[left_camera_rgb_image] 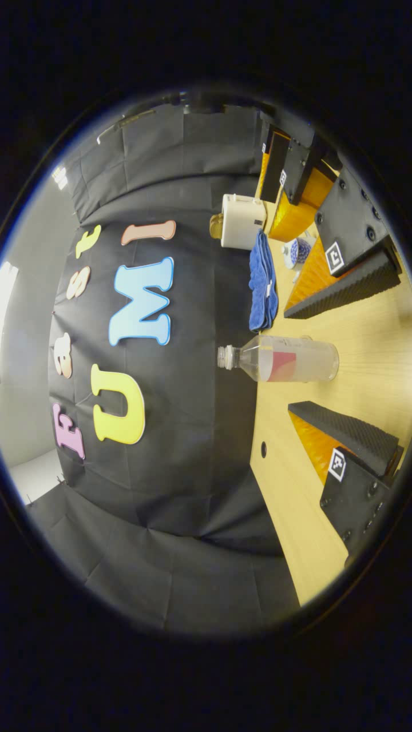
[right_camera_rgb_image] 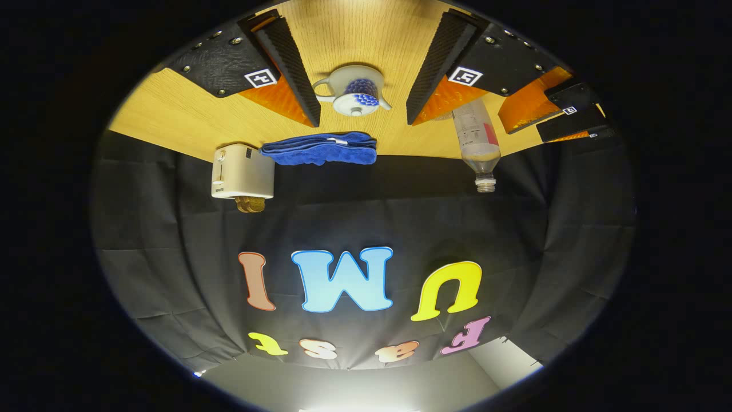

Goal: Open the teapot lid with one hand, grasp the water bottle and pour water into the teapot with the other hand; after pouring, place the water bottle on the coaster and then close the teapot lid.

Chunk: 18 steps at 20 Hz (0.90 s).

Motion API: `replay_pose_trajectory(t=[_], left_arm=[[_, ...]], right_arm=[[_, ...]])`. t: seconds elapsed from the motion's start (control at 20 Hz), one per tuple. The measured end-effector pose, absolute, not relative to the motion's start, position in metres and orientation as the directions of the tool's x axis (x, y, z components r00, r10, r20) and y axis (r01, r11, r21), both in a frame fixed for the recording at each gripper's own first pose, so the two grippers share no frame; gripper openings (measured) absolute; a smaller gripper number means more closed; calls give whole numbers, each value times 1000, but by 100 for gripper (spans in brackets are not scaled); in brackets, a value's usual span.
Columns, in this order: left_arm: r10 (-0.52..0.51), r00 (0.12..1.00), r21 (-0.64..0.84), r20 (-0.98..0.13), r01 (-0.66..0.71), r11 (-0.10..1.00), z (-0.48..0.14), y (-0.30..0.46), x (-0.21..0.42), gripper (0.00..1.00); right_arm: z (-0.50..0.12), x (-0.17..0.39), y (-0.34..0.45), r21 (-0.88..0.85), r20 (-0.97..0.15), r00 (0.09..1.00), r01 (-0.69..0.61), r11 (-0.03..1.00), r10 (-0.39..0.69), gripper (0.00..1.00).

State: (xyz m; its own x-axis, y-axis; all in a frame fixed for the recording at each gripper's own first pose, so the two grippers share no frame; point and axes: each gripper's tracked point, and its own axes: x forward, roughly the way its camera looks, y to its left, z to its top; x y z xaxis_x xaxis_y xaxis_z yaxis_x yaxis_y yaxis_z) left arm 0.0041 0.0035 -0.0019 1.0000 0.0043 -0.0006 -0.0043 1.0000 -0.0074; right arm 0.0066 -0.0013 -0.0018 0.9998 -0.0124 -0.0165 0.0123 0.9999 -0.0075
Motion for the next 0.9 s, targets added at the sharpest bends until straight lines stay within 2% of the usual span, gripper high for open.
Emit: replay_pose_trajectory(t=[0.05,0.2,0.9], left_arm=[[5,1000,-7,-1,-5,1000,-3,3,4,100],[4,1000,-12,-2,-4,1000,-3,3,4,100],[-2,1000,-8,-10,2,1000,-5,2,6,100]], right_arm=[[-2,7,-1,-6,-18,1000,14,1000,-14,93],[-3,7,-4,-1,-23,999,25,1000,-25,79],[2,25,-9,-39,-36,999,25,999,-27,78]])
